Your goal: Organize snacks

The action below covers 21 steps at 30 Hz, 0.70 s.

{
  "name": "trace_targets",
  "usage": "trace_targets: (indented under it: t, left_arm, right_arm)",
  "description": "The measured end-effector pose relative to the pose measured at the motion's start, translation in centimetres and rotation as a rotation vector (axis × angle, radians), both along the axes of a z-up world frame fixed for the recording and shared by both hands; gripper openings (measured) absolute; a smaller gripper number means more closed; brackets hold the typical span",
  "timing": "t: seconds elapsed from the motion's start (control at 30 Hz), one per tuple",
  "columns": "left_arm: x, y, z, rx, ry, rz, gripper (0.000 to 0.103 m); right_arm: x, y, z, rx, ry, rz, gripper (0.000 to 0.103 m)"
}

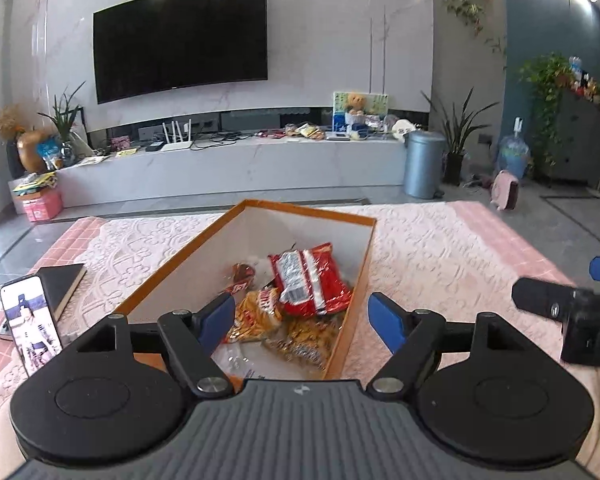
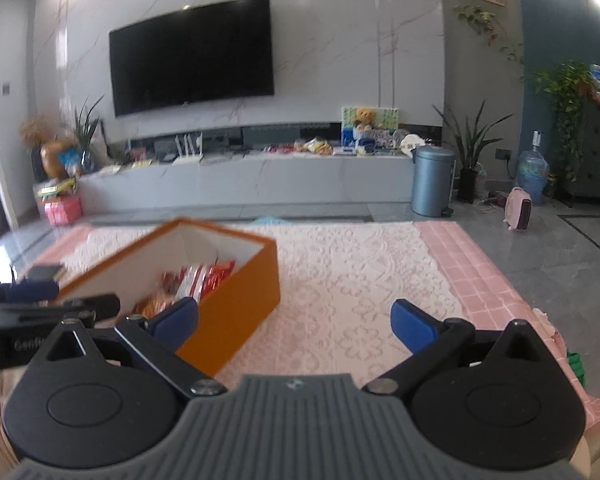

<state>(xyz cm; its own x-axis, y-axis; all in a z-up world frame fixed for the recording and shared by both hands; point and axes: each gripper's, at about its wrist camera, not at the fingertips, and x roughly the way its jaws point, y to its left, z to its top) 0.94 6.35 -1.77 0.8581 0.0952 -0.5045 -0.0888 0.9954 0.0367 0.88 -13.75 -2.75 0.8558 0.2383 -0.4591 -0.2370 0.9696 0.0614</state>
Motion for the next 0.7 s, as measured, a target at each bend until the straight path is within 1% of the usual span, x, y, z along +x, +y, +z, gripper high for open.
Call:
trace_targets:
  t: [0.13,0.27,0.43,0.6,0.7]
  left_arm:
    - [-0.1,-0.2,-0.9,0.003,0.026,-0.012,0.089]
    - [0.1,-1.0,-2.0,0.041,0.056,-0.019,0.089]
    - [0.4,-1.0,-2.8,0.025,0.092,-0.024,0.089]
    - [0.5,-1.2,-2.9,0.038,0.092,-0.02,0.089]
    - [0.4,-1.1,-2.9,0.028,0.094,-0.024,0.089]
  right_arm:
    - [-0.1,0.6,-1.5,-0.022,0.04,0.027,0.099]
    - [0.6,0.9,-3.0,-0.077,0.072,0.006,0.099]
    - [1.2,0.3,-4.2,-0.06,0.116,-0.007,0.099]
    - [1.4,0.3,-4.3,-0.054,0.113,-0.012,0.099]
    - [1.3,0.3,-4.3,-0.049,0.111,-0.015,0.099]
